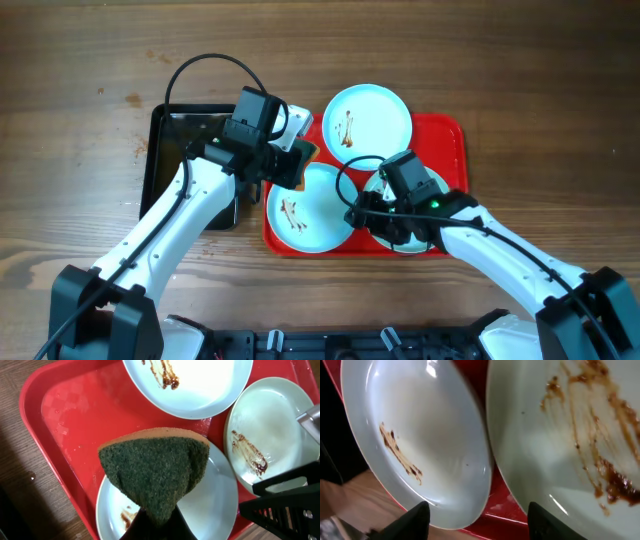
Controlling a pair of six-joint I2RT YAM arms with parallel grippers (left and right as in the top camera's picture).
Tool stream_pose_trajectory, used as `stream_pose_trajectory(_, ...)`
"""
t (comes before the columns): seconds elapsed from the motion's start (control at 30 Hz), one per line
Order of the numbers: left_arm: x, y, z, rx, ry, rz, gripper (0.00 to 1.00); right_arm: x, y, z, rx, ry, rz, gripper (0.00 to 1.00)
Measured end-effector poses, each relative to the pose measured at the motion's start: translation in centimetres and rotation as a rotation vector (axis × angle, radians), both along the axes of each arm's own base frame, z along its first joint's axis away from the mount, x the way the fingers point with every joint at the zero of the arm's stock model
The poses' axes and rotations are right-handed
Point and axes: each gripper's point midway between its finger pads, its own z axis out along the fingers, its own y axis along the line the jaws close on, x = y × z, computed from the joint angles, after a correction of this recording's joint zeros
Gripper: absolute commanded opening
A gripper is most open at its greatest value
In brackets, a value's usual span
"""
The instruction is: Clean dirty plates on tray and stack at the side
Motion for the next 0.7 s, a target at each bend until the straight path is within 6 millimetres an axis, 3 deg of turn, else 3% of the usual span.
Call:
stream_pose_trajectory(0.13, 0.0, 0.0, 0.0, 0.0, 0.001, 0.0, 0.04, 0.6, 0.0, 0.1, 0.01, 0.023, -0.096, 0.63)
stream_pose_trajectory(0.27, 0.0, 0.0, 0.0, 0.0, 0.0, 0.0, 0.04, 1.1, -2.1, -0.5, -0.033, 0.049, -0.166, 0.63)
stream_pose_trajectory(0.4, 0.0, 0.0, 0.0, 0.0, 0.001, 0.0, 0.04, 2.5, -7.2, -0.2, -0.104, 0.08, -0.232, 0.61)
stream_pose_trajectory(0.47, -0.1, 0.0, 0.0, 0.001, 0.003, 0.0, 0.04, 3.1, -9.8, 1.0, -0.148, 0.099, -0.25, 0.62)
stream_pose_trajectory(0.57, -0.1, 0.0, 0.0, -0.001, 0.004, -0.001, 0.04, 3.8, -14.2, 3.1, -0.238, 0.099, -0.265, 0.71)
stream_pose_trajectory(0.63, 0.0, 0.0, 0.0, -0.003, 0.001, -0.001, 0.04, 2.5, -16.6, 3.4, -0.285, 0.132, -0.201, 0.71)
stream_pose_trajectory(0.7, 0.2, -0.1, 0.1, -0.007, -0.008, -0.001, 0.04, 1.8, -17.2, 3.4, -0.294, 0.133, -0.133, 0.73)
